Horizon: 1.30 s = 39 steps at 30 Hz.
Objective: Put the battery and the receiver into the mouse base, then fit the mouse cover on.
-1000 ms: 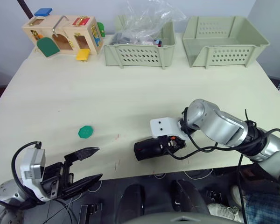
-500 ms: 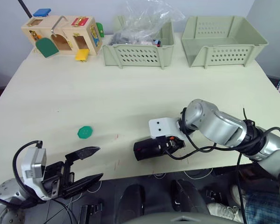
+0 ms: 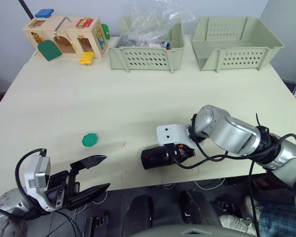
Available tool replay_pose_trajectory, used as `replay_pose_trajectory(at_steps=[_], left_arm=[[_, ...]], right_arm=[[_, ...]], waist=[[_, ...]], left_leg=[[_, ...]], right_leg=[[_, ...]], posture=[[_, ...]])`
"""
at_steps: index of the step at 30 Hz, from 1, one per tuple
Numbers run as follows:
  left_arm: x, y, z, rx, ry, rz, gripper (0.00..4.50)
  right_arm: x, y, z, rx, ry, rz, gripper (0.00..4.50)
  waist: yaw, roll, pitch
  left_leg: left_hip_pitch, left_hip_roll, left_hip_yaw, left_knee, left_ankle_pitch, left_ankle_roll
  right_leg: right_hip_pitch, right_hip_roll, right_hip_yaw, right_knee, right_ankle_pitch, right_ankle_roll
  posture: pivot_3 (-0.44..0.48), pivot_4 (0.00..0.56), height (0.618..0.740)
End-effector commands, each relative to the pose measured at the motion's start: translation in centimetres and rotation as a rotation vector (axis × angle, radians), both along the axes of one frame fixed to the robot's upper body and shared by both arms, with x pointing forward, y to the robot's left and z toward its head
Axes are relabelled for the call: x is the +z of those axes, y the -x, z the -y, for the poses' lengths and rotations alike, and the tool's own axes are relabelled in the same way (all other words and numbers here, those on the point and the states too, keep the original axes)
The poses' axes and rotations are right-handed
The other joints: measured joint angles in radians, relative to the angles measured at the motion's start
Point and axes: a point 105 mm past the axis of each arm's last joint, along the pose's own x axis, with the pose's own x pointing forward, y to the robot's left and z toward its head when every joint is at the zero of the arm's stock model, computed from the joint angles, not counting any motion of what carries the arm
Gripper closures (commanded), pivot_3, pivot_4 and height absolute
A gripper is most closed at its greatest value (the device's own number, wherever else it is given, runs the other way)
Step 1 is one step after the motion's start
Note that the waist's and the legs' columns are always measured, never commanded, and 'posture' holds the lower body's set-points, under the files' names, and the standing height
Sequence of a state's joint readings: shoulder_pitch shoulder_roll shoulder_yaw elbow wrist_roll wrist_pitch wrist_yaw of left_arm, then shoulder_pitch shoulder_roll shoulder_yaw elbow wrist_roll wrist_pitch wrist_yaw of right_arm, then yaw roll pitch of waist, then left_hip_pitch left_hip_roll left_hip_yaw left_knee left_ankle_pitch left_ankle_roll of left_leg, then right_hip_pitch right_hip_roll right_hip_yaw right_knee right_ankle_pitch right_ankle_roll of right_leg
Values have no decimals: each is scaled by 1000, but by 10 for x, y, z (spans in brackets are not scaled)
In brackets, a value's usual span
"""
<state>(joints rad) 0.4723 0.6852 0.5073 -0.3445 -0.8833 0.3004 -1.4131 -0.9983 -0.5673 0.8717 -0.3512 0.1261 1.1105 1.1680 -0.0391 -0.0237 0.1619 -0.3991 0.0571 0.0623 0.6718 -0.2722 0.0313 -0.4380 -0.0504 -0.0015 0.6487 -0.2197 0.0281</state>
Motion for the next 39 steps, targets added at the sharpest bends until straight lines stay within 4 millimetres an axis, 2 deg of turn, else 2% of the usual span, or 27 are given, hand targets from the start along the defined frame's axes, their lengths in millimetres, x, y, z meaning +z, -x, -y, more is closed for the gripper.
replay_pose_trajectory(at_steps=[1,39], left_arm=[[3,0,1,-15,-20,8,0],[2,-1,0,-20,-17,-3,0]], right_arm=[[8,-3,-3,-8,-12,38,2245],[15,-5,-3,-21,-29,27,2245]], waist=[[0,0,0],[0,0,0]], left_leg=[[0,0,0,0,0,0],[0,0,0,0,0,0]], right_leg=[[0,0,0,0,0,0],[0,0,0,0,0,0]], posture=[[0,150,740],[0,150,740]])
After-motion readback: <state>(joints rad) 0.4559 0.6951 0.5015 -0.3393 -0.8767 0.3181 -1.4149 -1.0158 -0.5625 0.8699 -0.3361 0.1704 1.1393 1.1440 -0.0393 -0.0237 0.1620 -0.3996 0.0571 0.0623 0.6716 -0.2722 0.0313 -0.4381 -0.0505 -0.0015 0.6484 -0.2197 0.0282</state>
